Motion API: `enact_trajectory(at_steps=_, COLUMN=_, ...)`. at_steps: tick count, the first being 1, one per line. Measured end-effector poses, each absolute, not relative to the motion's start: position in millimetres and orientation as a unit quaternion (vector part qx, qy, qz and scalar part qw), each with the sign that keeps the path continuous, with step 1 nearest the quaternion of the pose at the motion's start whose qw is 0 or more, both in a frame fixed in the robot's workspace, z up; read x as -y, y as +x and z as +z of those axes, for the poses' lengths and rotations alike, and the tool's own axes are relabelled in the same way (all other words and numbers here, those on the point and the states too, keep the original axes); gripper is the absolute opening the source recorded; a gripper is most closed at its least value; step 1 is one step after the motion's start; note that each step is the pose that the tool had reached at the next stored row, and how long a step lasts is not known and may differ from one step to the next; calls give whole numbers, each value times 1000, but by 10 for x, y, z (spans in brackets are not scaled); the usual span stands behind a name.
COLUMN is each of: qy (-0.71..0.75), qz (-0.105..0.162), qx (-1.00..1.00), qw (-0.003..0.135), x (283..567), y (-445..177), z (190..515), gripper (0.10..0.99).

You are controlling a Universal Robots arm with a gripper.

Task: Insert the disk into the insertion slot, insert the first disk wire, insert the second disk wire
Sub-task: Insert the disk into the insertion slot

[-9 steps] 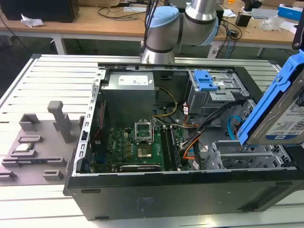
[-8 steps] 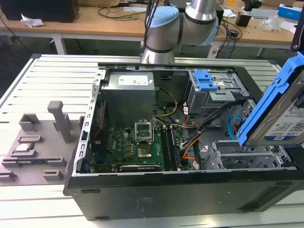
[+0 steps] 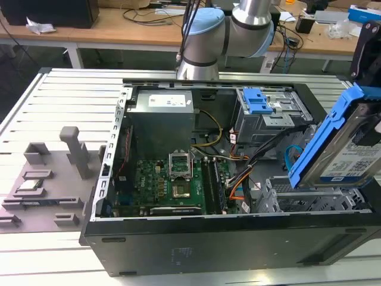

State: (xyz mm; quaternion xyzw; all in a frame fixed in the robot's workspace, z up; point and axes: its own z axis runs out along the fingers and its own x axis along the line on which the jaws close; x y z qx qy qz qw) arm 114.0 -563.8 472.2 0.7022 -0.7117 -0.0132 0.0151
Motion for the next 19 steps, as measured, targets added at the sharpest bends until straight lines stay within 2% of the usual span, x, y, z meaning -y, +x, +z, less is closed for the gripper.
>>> enact_trajectory(at_steps=4, qy=703, qz=-13, qx=711, qw=15, x=5596, y=1133, z=4570, gripper=361)
enact_trajectory(at_steps=19, qy=703, qz=-17, qx=711, qw=12, x=5529, y=1115, z=4394, gripper=361)
